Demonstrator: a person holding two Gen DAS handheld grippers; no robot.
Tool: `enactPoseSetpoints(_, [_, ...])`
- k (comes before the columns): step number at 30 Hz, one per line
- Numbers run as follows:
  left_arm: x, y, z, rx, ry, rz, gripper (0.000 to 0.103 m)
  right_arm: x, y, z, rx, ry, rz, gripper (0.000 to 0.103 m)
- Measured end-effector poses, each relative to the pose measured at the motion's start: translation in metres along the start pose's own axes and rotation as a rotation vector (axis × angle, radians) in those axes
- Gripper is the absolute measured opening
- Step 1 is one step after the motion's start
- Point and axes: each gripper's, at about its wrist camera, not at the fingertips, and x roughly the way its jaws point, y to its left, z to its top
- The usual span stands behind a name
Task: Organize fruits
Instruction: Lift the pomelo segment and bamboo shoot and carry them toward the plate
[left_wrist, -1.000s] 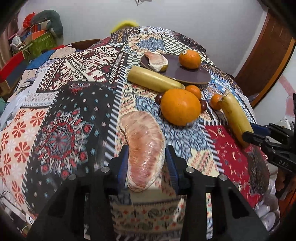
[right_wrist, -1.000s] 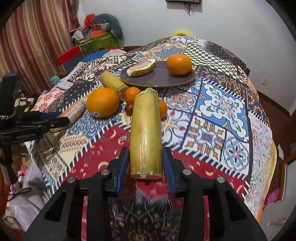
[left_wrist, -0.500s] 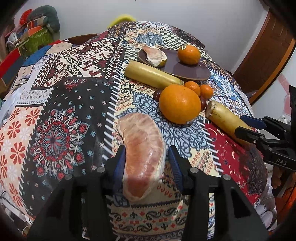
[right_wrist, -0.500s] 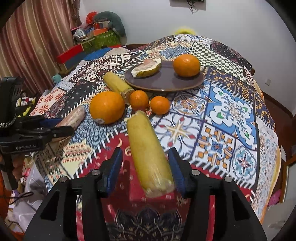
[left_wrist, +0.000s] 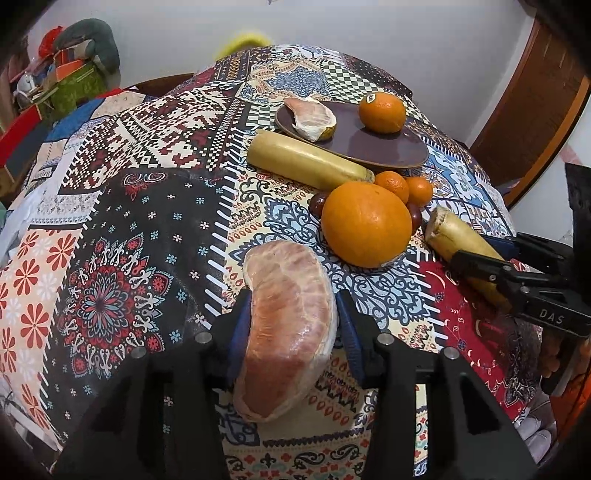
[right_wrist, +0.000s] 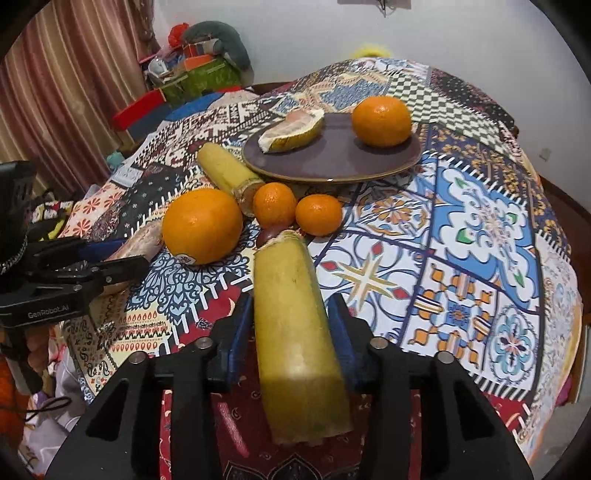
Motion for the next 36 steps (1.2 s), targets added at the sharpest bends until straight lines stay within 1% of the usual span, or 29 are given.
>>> enactPoseSetpoints(4, [-0.007,0.002,0.003,-0.014,-0.013,0.002,0.044,-0.012,-0.002,0.000,0.012,-0.031,-0.003,0.035])
enactPoseSetpoints(7, [-0.018,0.000,0.007,-0.010,-0.042,0.005,0.044,-0.022,-0.003,0.003,0.011,-0.060,-0.015,0.035])
enactPoseSetpoints(15, [-0.056,-0.008,0.029,-0.006,-0.160,-0.011,0.044,-0.060,-0.005,0.021,0.010,-0.175,-0.047,0.034])
enactPoseSetpoints(22, [-0.076,-0.021,0.057,0.014,-0.250,-0.026,0.044,-0.075,-0.010,0.044,0.014,-0.252,-0.062,0.034])
enactPoseSetpoints(27, [-0.079,-0.026,0.073,0.022,-0.287,-0.041,0.044,-0.081,-0.014,0.059,0.013,-0.293,-0.073,0.034])
enactPoseSetpoints(36, [-0.067,-0.035,0.100,0.037,-0.312,-0.060,0.044,-0.071,-0.019,0.076,0.004,-0.304,-0.067,0.034])
